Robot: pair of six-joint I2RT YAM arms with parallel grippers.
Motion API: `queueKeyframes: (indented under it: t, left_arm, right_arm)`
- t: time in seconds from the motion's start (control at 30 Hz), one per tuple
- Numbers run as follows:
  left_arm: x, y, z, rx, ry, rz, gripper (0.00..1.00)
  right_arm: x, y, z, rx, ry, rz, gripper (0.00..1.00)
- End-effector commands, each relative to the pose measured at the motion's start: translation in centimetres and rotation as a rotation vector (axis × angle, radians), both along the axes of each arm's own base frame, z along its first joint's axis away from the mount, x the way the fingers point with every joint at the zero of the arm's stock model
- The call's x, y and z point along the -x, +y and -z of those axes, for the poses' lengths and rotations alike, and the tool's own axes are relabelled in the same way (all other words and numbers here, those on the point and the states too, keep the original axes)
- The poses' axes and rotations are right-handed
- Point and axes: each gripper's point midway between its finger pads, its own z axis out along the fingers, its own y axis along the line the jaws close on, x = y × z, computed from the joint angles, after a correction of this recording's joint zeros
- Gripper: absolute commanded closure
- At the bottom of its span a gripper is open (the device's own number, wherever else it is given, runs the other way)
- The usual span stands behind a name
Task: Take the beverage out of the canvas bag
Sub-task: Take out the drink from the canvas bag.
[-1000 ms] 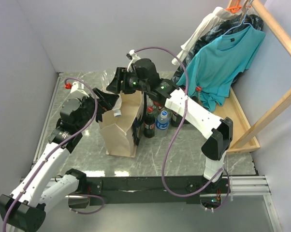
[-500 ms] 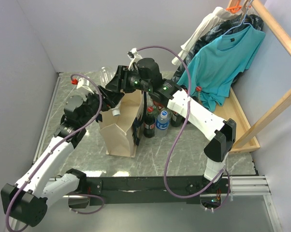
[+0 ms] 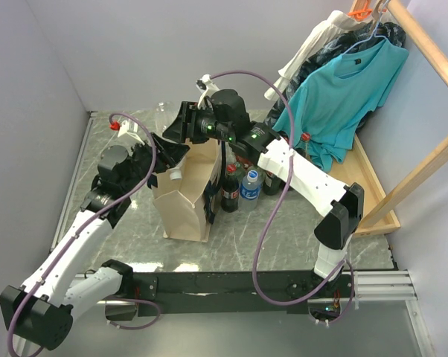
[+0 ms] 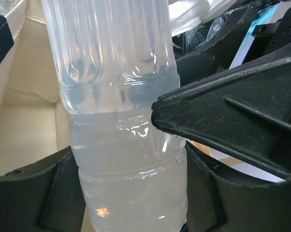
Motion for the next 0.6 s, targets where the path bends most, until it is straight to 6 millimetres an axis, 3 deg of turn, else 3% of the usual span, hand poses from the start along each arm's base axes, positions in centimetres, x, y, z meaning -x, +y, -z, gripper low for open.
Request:
queueKeyframes:
  t: [0.0,0.07,0.17,0.23,0.27,0.3,0.4,0.43,0.5,0.57]
  left_arm:
    - [0.5,0.5,-3.9,0.003,-0.109,-0.010,0.83]
    - [0.4,0.5,-3.6,-0.003,-0.099,-0.014,0.99]
    - [0.5,0.6,-3.9,-0.008,-0.105,-0.013,0.99]
    - [0.6,0.7,-4.2,-0.005,-0.113,-0.016,0.99]
    - [0.7,0.7,-4.2,-0.005,-0.115,-0.019,0.99]
    - [0.8,0.8,-4.4,-0.005,-0.118,-0.022,0.99]
    - [1.0,0.9,-4.8,-0.006,-0.133,-0.024,0.99]
    - [1.0,1.0,-4.9,-0.006,-0.137,-0.022,0.99]
    - [1.0,1.0,-4.6,-0.010,-0.134,-0.022,0.99]
    - [1.2,0.9,-4.6,-0.007,-0.138,-0.016,0.99]
  right_arm:
    - [2.3,-1.9,-11.0,-0.218,-0.221,-0.009,0.92]
    - [2.2,-2.0,-11.0,-0.214,-0.221,0.002,0.90]
    - [2.0,-1.9,-10.7,-0.206,-0.223,0.007,0.72]
    - [1.7,-1.9,-10.6,-0.202,-0.223,0.015,0.71]
    - [1.6,-2.0,-10.5,-0.191,-0.223,0.021,0.58]
    - [1.4,-2.0,-10.4,-0.186,-0.226,0.030,0.50]
    - [0.8,-2.3,-10.1,-0.163,-0.234,0.061,0.46]
    - [0.7,-2.4,-10.2,-0.163,-0.240,0.070,0.37]
    - [0.5,-2.4,-10.1,-0.159,-0.247,0.073,0.37]
    - [0.2,-2.7,-10.1,-0.154,-0.252,0.095,0.29]
